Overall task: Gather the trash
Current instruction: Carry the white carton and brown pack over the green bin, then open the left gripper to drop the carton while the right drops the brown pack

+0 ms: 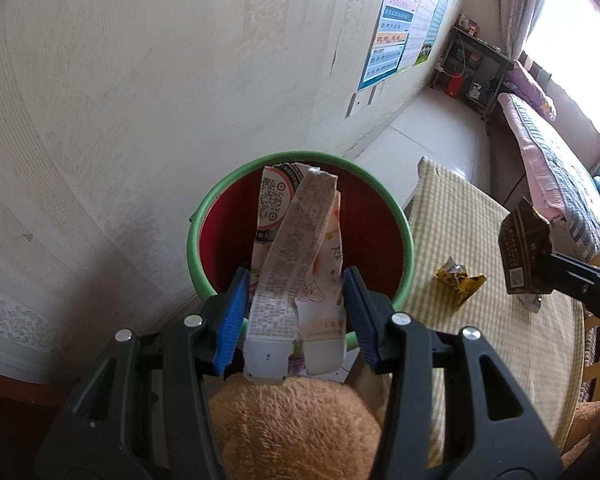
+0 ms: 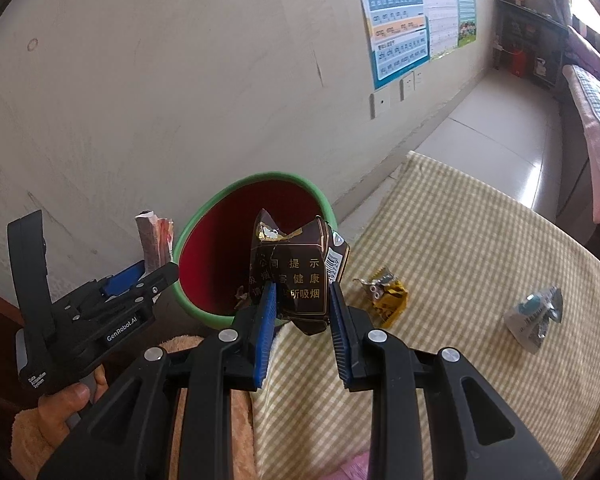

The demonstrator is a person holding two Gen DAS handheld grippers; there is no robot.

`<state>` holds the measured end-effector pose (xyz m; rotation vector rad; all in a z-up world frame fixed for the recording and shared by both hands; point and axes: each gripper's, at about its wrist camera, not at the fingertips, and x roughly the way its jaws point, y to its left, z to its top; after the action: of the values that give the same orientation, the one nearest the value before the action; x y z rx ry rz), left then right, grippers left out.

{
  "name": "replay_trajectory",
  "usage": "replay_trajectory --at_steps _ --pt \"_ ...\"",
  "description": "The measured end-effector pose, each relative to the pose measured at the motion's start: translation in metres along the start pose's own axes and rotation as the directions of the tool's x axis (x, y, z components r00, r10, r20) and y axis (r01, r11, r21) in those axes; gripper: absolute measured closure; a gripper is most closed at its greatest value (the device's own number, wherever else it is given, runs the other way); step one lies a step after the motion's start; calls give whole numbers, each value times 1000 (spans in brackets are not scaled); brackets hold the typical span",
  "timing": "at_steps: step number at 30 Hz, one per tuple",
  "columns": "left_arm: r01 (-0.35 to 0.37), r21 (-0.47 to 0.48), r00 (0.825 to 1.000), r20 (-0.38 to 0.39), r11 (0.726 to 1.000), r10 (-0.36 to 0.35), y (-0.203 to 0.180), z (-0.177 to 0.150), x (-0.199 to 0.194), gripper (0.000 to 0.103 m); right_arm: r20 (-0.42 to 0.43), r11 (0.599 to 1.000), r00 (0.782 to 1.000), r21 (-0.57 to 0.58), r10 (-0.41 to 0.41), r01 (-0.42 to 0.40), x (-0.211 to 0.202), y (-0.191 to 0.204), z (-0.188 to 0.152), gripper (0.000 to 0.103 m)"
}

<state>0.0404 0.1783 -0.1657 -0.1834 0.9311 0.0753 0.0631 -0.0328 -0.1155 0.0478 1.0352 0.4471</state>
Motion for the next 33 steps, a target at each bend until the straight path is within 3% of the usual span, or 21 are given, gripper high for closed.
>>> replay_trajectory --at_steps 25,33 --pt "-3 -37 999 -44 999 1 19 13 41 57 -83 999 995 -20 49 -51 58 18 24 77" --pt "-8 -48 998 -58 999 5 22 20 53 57 -59 997 996 -14 73 -74 70 25 46 75"
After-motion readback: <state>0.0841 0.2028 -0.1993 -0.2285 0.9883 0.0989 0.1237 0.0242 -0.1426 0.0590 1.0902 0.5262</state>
